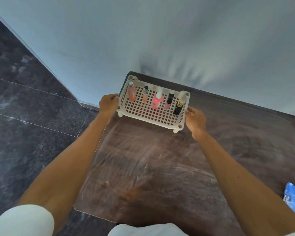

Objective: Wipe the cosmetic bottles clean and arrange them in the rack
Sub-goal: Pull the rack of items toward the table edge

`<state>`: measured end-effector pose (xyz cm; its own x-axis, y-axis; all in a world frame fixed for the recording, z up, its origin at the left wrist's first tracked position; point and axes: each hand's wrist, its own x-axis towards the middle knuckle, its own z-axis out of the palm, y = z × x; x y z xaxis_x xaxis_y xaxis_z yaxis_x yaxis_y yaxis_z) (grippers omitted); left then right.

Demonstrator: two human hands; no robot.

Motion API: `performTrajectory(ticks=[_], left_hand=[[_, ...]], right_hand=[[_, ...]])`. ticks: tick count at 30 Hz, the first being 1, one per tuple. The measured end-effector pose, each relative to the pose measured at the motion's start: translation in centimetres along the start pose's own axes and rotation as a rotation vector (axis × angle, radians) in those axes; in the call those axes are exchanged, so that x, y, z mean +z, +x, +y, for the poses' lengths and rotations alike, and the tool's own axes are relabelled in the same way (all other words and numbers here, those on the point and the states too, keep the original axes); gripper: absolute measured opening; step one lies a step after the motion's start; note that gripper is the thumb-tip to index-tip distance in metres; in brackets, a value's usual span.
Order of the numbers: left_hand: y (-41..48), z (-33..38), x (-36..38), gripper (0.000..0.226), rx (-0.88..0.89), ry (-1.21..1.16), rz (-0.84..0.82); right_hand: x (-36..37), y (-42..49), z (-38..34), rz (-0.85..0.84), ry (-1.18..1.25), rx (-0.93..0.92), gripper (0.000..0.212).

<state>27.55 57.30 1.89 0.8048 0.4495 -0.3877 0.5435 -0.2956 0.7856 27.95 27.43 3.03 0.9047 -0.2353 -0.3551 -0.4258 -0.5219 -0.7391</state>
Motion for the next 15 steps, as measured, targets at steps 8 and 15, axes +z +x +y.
performTrajectory(ticks=[8, 15], left_hand=[[1.3, 0.2, -0.3, 0.027, -0.033, -0.067, 0.003], [1.2, 0.7, -0.6, 0.022, -0.058, -0.106, -0.003]], right_hand=[[0.3, 1.0, -0.4, 0.050, 0.103, 0.093, 0.030], [0.2, 1.3, 0.2, 0.064, 0.096, 0.089, 0.029]])
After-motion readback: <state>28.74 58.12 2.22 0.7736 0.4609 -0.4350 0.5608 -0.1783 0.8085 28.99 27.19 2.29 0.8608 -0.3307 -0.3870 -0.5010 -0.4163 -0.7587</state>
